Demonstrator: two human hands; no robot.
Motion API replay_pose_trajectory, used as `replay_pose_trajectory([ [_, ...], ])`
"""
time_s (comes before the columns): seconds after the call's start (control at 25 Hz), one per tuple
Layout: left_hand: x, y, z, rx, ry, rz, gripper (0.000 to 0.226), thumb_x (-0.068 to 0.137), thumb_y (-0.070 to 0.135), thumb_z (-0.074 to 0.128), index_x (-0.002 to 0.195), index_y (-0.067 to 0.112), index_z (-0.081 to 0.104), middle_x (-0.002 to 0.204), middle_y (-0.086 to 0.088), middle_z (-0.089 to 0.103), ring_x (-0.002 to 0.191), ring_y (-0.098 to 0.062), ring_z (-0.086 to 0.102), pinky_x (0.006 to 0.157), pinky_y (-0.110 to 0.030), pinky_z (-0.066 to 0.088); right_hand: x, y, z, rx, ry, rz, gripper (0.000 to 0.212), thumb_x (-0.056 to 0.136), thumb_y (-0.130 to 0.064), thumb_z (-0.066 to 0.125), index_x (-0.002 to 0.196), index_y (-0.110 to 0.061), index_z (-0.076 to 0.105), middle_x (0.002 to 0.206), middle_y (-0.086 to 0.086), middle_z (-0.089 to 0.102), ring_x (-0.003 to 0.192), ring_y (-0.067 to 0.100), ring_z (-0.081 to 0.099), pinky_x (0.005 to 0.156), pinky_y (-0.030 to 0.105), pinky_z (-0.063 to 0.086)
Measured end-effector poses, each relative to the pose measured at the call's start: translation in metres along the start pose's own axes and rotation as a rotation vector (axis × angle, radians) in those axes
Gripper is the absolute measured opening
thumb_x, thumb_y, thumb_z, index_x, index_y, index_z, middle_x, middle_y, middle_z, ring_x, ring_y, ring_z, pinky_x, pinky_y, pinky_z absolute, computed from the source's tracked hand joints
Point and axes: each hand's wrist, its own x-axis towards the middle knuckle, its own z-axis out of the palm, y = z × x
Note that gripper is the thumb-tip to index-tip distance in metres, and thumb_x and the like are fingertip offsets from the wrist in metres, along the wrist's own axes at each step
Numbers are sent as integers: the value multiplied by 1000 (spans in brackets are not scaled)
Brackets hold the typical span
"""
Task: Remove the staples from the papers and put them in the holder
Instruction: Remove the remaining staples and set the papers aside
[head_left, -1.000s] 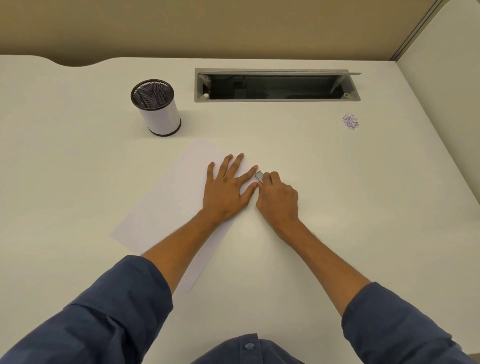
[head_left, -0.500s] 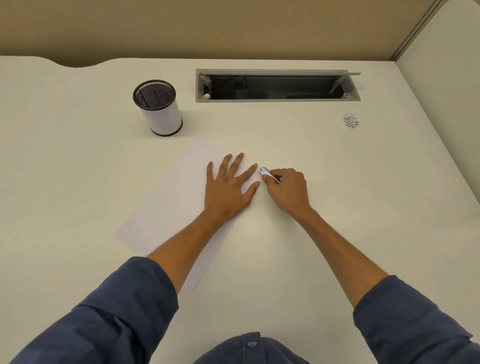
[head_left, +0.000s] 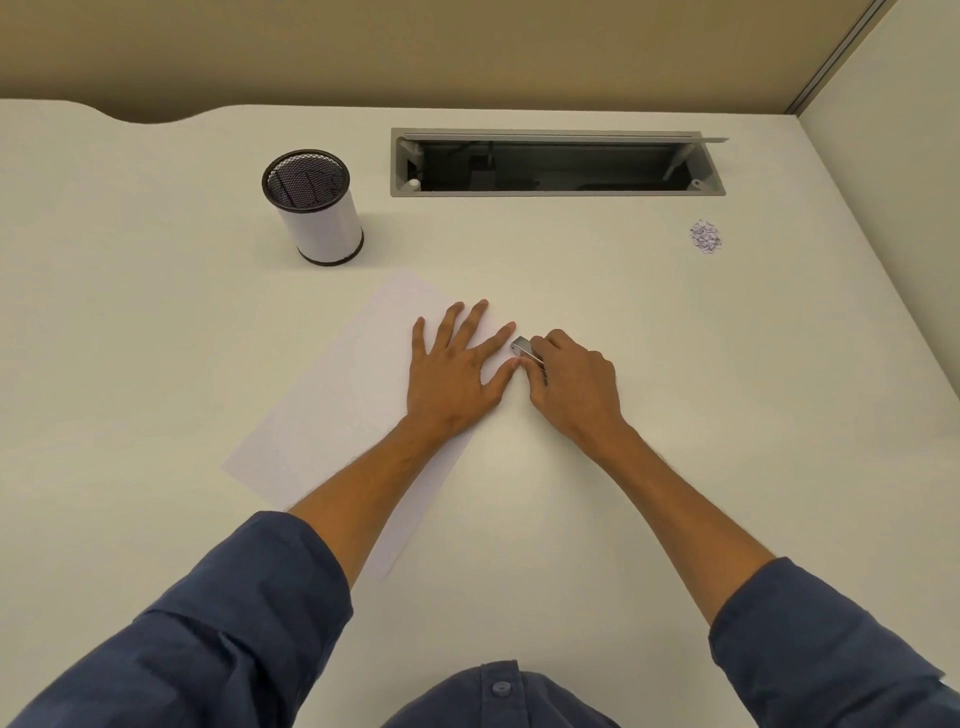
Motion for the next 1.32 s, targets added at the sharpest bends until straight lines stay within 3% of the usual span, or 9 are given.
replay_pose_trajectory([
  [0.16, 0, -1, 1, -1, -6, -2, 50, 95, 61, 32, 139, 45, 47, 158, 7, 31, 147, -20, 23, 117, -55, 11, 0, 1, 3, 13, 41, 4, 25, 97, -29, 49, 92, -8, 62, 87, 4, 59, 55, 34, 53, 50, 30, 35],
  [0.4, 0, -2, 3, 33, -4, 9, 49, 95, 60, 30, 139, 46, 46, 158, 6, 30, 146, -21, 23, 116, -57, 13, -1, 0, 4, -74, 122, -92, 12, 84, -19, 65, 85, -7, 65, 77, 4, 61, 35, 29, 43, 44, 21, 21],
  [0.52, 1, -3, 4, 34, -13, 17, 49, 95, 61, 30, 139, 46, 46, 158, 6, 30, 146, -22, 23, 115, -57, 13, 0, -1, 4, -51, 109, -69, 14, 88, -19, 60, 84, -6, 64, 77, 5, 60, 39, 30, 47, 46, 23, 22],
  [0.72, 1, -2, 3, 31, -28, 6, 49, 95, 62, 30, 139, 46, 46, 158, 6, 30, 147, -22, 22, 116, -57, 11, 12, -2, -6, 136, -98, 149, 30, 93, -33, 49, 87, -9, 65, 82, 4, 63, 78, 32, 57, 60, 30, 33],
  [0.84, 1, -2, 2, 32, -31, 6, 49, 95, 62, 31, 139, 45, 46, 158, 6, 30, 147, -21, 22, 116, -57, 11, 19, 1, -13, 261, -166, 231, 38, 90, -36, 52, 64, -9, 56, 56, 2, 48, 62, 29, 48, 50, 29, 28],
  [0.96, 1, -2, 1, 43, -38, 7, 51, 95, 61, 30, 140, 44, 45, 158, 6, 30, 147, -21, 22, 116, -57, 11, 22, 0, -14, 324, -195, 293, 43, 89, -36, 53, 56, -11, 43, 49, 1, 34, 52, 24, 35, 46, 27, 23],
  [1.08, 1, -2, 2, 53, -40, 20, 51, 95, 60, 32, 141, 42, 46, 158, 4, 31, 146, -23, 23, 116, -57, 11, 23, 3, -12, 419, -208, 324, 37, 86, -35, 55, 66, -5, 58, 53, 7, 48, 52, 27, 47, 50, 31, 36],
  [1.16, 2, -2, 3, 48, -27, 33, 51, 95, 58, 35, 139, 37, 49, 155, 2, 36, 145, -24, 27, 115, -57, 13, 19, 6, -14, 631, -203, 383, 33, 87, -36, 59, 76, -6, 66, 62, 9, 62, 51, 21, 62, 52, 28, 45],
  [1.32, 5, 0, -2, -3, -41, 64, 53, 97, 51, 29, 137, 26, 53, 152, -4, 40, 144, -24, 28, 116, -55, 9, 10, 8, -19, 908, -143, 542, 24, 91, -31, 60, 87, -8, 67, 70, 0, 62, 50, 12, 62, 40, 15, 38],
])
